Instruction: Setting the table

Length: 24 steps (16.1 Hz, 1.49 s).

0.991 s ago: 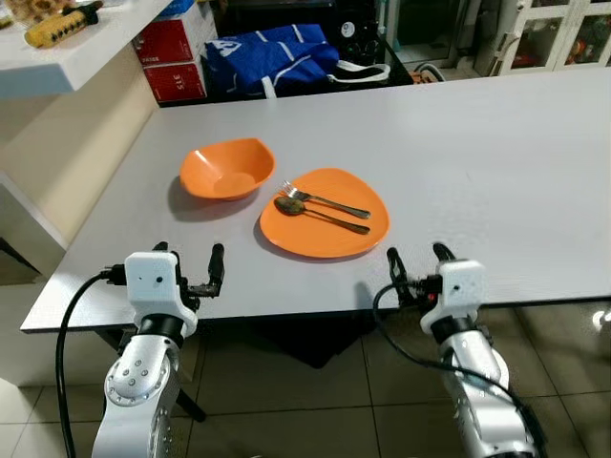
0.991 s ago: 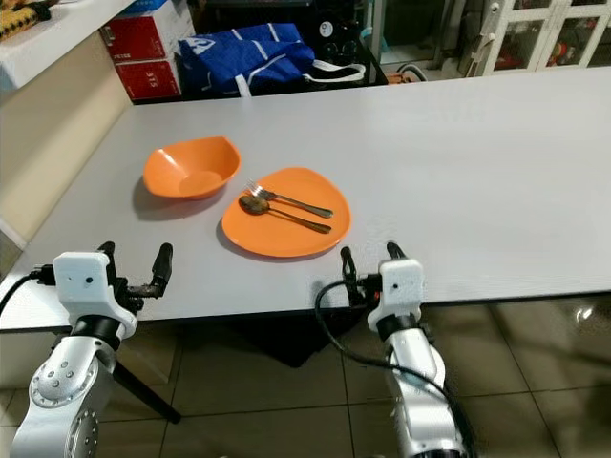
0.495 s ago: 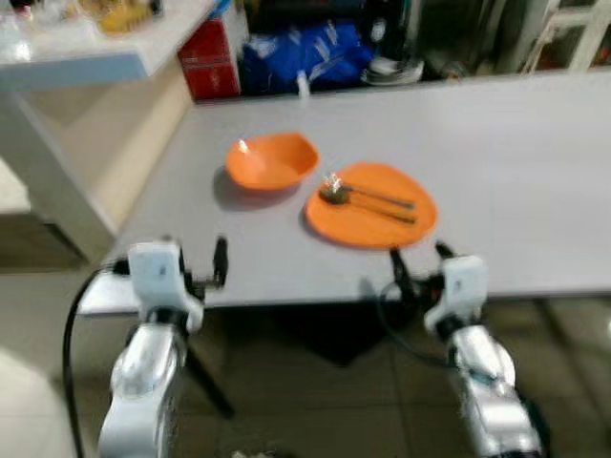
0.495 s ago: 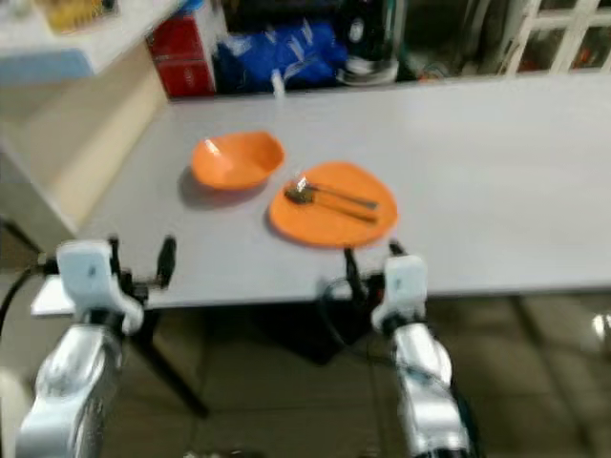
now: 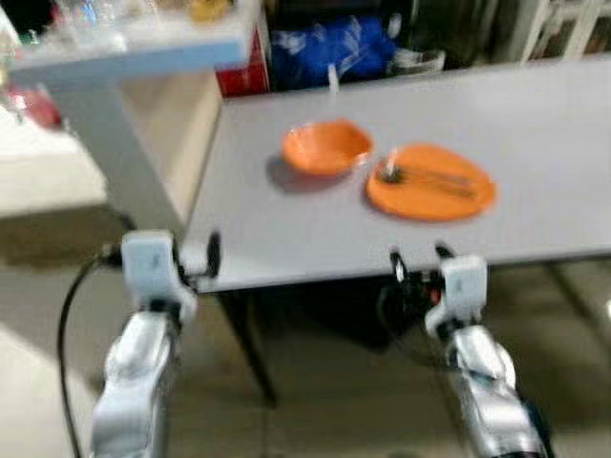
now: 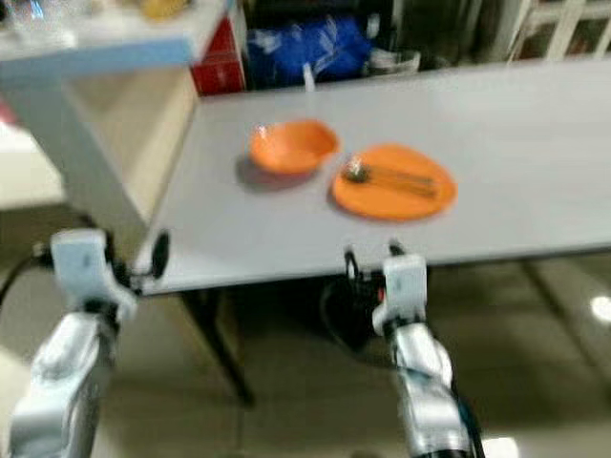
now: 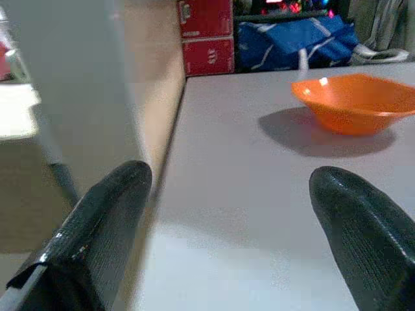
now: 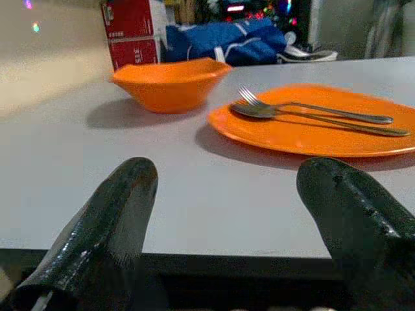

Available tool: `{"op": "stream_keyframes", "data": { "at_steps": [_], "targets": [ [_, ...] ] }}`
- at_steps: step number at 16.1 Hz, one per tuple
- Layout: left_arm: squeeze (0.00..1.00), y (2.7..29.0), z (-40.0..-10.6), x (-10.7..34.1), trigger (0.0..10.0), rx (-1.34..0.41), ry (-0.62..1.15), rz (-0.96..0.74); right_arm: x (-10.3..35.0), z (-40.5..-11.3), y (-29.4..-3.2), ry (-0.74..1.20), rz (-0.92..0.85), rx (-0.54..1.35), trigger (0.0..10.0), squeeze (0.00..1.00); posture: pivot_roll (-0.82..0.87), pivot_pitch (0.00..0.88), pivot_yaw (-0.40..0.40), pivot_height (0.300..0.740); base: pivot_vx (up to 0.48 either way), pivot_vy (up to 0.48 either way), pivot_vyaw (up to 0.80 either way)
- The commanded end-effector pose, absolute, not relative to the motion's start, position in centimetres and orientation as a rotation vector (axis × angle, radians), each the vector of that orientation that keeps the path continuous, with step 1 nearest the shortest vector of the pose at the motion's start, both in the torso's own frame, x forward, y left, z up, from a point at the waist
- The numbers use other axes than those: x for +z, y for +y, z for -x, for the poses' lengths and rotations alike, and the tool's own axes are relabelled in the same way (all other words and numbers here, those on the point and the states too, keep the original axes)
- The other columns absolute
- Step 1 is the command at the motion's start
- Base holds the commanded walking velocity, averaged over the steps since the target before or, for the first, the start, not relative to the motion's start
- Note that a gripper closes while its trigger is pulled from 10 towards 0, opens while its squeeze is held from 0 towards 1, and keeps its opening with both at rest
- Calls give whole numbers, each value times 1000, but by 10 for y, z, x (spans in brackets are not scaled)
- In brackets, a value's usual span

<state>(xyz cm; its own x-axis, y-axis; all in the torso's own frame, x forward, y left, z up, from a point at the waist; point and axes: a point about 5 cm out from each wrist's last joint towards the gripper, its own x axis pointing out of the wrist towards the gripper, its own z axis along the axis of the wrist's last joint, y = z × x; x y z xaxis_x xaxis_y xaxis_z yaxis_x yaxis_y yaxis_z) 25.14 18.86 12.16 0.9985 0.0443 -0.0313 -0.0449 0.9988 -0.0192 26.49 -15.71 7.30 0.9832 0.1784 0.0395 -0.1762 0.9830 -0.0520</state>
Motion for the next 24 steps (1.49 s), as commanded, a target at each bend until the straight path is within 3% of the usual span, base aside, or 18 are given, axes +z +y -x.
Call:
{"op": "stream_keyframes", "data": {
  "at_steps": [1, 13, 16, 18, 24],
  "targets": [
    [0, 197, -252, 121, 10000, 79, 40, 2, 77, -268, -149, -64, 34, 200, 10000, 0, -131, 0, 117, 740, 0, 480, 0],
    [0, 196, -261, 120, 10000, 99, 52, -32, 80, -268, -141, -70, 52, 250, 10000, 0, -124, 0, 105, 740, 0, 480, 0],
    [0, 191, -263, 124, 10000, 69, 35, -61, 79, -267, -139, -67, 53, 249, 10000, 0, -124, 0, 111, 740, 0, 0, 0],
    [0, 193, -262, 123, 10000, 82, 41, -81, 80, -270, -140, -70, 178, 221, 10000, 0, -125, 0, 113, 740, 0, 0, 0],
    [0, 198, -265, 129, 10000, 110, 15, -84, 96, -280, -133, -87, 106, 200, 10000, 0, -119, 0, 105, 740, 0, 0, 0]
  ]
}}
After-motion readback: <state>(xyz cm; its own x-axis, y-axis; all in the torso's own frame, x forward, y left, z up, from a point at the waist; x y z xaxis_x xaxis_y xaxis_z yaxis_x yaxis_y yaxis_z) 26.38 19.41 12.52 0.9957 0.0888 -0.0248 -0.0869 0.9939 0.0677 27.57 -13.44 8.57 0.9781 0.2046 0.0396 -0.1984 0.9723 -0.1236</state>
